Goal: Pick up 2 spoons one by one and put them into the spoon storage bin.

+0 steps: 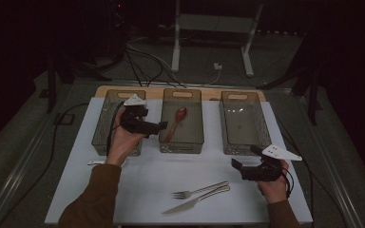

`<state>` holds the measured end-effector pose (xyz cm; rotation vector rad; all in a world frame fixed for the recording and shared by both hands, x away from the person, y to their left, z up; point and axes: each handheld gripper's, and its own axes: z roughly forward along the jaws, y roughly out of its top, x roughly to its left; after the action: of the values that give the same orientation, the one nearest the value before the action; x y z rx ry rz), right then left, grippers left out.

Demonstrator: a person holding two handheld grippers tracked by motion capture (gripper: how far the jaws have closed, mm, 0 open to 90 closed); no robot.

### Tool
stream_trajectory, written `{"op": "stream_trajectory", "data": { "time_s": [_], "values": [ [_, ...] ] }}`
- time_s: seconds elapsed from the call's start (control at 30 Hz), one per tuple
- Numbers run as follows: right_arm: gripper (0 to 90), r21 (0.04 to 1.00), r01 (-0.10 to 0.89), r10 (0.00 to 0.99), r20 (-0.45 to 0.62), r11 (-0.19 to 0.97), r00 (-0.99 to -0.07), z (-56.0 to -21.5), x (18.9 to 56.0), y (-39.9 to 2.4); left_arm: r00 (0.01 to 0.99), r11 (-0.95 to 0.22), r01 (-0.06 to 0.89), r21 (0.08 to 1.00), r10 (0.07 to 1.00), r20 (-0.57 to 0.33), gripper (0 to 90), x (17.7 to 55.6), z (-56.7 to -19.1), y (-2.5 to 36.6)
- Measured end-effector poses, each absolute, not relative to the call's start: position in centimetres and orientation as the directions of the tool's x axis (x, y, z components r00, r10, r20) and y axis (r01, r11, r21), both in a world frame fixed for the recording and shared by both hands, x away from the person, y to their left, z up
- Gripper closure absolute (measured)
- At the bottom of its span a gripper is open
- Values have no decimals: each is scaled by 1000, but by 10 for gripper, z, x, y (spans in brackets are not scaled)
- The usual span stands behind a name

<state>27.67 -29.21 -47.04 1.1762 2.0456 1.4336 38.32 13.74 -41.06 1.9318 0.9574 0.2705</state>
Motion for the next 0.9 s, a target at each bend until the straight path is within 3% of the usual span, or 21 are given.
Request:
{"op": "stream_trajectory", "data": {
  "time_s": [0.43,0.9],
  "values": [
    [0,902,413,803,150,129,-577,-470,277,-292,687,-335,441,832,723,-74,7,338,-413,191],
    [0,902,413,806,152,124,-572,-469,277,-294,661,-336,443,831,748,-50,8,301,-441,235]
  ]
}}
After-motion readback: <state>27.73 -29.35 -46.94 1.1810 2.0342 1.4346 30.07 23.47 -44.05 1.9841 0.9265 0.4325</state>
